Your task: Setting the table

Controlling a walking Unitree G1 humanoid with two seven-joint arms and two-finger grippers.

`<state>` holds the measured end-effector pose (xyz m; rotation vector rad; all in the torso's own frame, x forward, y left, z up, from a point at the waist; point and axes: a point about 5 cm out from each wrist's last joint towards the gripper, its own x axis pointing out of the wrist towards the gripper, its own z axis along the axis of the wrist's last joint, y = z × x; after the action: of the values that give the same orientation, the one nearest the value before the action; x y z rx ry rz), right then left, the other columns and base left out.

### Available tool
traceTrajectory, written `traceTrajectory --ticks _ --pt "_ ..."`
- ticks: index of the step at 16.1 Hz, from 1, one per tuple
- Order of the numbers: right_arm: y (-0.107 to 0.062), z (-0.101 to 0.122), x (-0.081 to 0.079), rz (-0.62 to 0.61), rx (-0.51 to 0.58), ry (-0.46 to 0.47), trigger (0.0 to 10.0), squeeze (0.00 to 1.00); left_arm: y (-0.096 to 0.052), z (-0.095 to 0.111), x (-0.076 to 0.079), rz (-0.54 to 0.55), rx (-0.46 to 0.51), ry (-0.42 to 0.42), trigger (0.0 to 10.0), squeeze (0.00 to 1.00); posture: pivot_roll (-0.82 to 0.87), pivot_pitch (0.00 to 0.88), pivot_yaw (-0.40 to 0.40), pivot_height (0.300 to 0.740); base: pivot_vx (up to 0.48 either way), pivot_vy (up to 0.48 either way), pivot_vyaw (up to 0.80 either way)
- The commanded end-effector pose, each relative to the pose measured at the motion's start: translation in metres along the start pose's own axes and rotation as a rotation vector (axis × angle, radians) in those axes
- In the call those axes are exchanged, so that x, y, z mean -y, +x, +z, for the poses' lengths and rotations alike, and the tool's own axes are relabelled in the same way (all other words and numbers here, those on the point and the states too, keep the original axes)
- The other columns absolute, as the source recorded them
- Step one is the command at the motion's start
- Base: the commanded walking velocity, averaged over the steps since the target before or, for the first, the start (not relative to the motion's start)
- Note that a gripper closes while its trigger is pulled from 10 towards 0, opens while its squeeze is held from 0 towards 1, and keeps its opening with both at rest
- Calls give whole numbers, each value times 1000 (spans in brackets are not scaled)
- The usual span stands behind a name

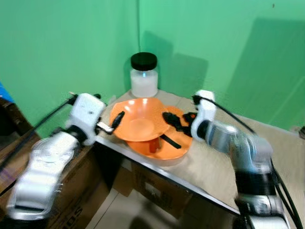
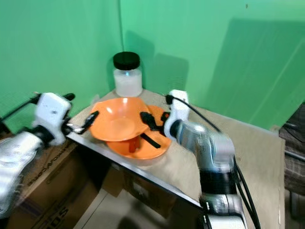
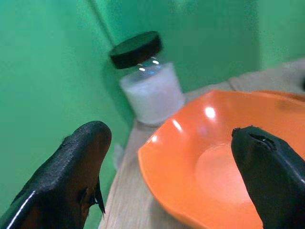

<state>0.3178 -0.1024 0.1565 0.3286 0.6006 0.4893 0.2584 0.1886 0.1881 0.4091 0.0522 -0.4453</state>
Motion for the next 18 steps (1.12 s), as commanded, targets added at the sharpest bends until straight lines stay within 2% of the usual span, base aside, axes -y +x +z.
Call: traceTrajectory --ticks 1,5,6,7,8,10,14,18 --pt "4 -2 -3 26 -57 31 10000 0 -7 -1 1 -51 -8 4 10000 0 -46 0 1 740 0 0 0" --pt "11 -9 -14 86 -139 119 9804 0 -15 -6 3 -96 -35 -6 10000 0 -43 0 -7 740 0 0 0" --pt "16 -13 -13 55 -175 143 3804 0 -17 -6 3 -118 -39 -13 10000 0 -43 0 -9 740 0 0 0" --pt "18 -13 -12 45 -181 160 1137 0 -18 -6 4 -126 -40 -14 10000 0 -42 0 -9 740 0 0 0" --pt "19 -13 -12 37 -179 188 0 0 -19 -6 4 -126 -39 -13 10000 0 -42 0 -10 740 0 0 0" --pt "20 -13 -16 70 -180 229 0 0 -20 -4 4 -119 -34 -20 10000 0 -39 0 -14 740 0 0 0" --pt "25 -22 -16 41 -205 308 0 0 -19 -5 11 -146 -39 -37 10000 0 -38 0 -22 740 0 0 0" --pt "28 -22 -18 46 -198 359 0 0 -25 -10 22 -226 -63 -114 10000 0 -37 0 -27 740 0 0 0"
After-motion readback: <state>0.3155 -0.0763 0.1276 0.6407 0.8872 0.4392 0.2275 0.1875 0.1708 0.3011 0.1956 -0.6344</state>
